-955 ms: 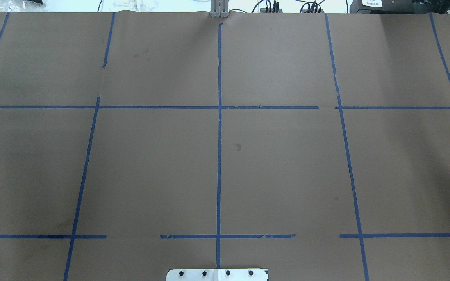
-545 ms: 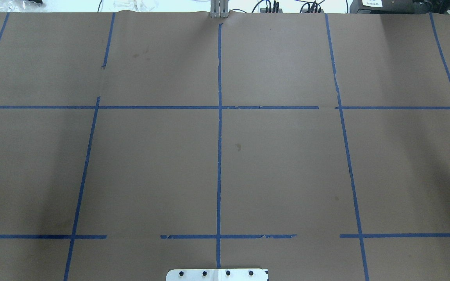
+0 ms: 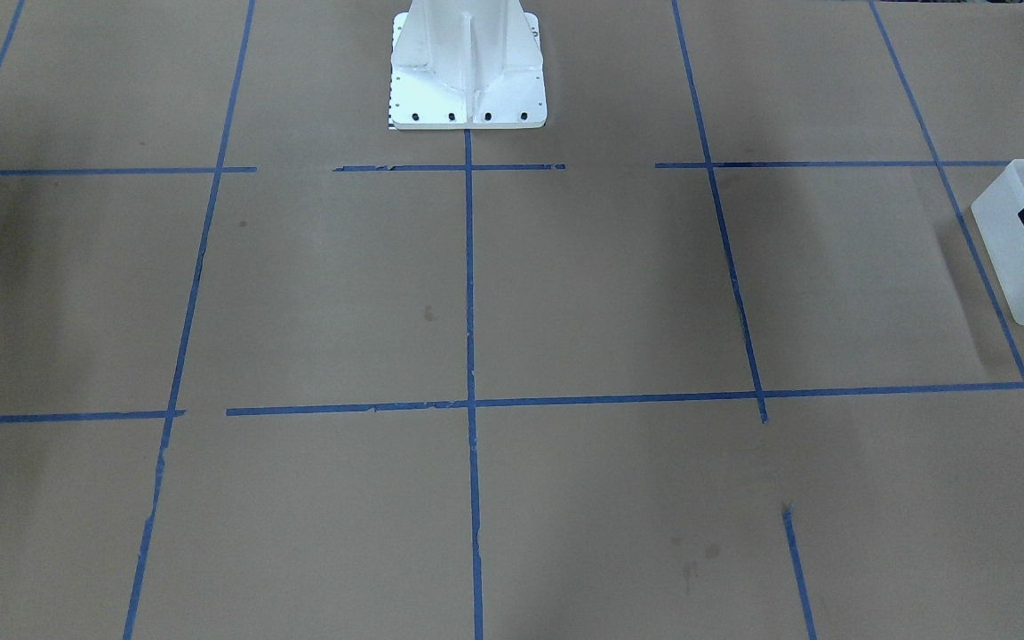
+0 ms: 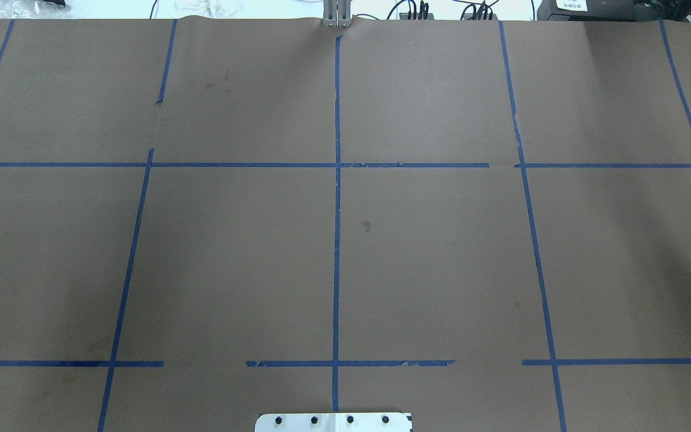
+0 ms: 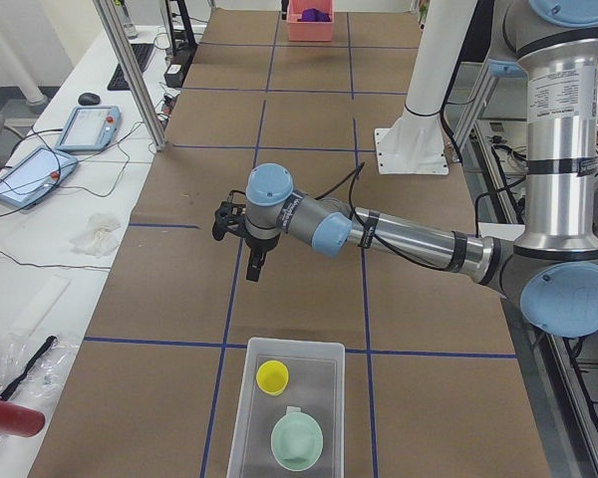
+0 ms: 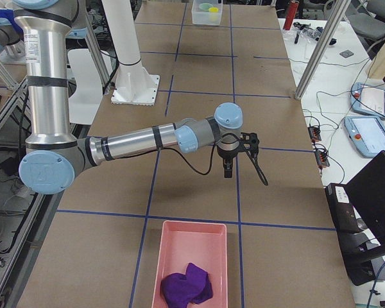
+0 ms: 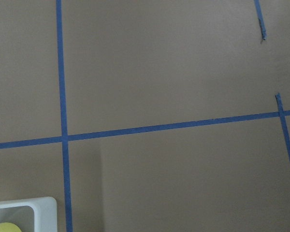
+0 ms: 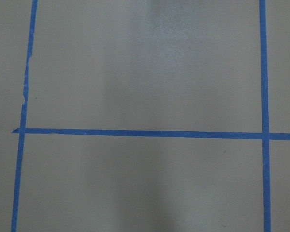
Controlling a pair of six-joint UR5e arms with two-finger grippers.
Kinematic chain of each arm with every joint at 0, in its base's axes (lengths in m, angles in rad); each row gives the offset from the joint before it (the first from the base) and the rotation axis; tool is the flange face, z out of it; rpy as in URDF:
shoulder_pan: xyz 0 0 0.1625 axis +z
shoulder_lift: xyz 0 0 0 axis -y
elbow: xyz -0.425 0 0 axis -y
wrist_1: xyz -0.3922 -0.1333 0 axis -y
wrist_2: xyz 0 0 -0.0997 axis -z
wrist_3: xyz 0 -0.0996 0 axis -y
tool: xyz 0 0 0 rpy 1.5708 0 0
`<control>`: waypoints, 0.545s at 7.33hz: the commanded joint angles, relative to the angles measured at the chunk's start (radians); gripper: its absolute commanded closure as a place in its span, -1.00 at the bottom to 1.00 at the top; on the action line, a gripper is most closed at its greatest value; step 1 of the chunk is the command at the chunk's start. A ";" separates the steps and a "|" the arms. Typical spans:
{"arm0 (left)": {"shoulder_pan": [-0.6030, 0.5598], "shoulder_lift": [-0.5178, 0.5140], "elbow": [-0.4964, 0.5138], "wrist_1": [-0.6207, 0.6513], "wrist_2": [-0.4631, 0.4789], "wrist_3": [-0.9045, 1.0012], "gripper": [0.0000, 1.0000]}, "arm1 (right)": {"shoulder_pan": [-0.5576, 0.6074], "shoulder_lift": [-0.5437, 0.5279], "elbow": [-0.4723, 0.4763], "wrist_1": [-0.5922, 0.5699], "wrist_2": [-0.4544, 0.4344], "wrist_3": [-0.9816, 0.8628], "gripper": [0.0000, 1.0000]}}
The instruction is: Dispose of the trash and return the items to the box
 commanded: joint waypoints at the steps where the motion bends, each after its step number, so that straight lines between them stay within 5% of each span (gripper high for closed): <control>1: -0.028 -0.010 -0.010 0.191 0.013 0.270 -1.00 | 0.076 0.001 -0.002 -0.174 -0.010 -0.249 -1.00; 2: -0.054 -0.004 0.028 0.192 0.031 0.295 -1.00 | 0.109 0.024 0.002 -0.270 -0.013 -0.365 -1.00; 4: -0.054 0.007 0.036 0.194 0.022 0.281 -1.00 | 0.116 0.011 -0.001 -0.284 -0.013 -0.383 -1.00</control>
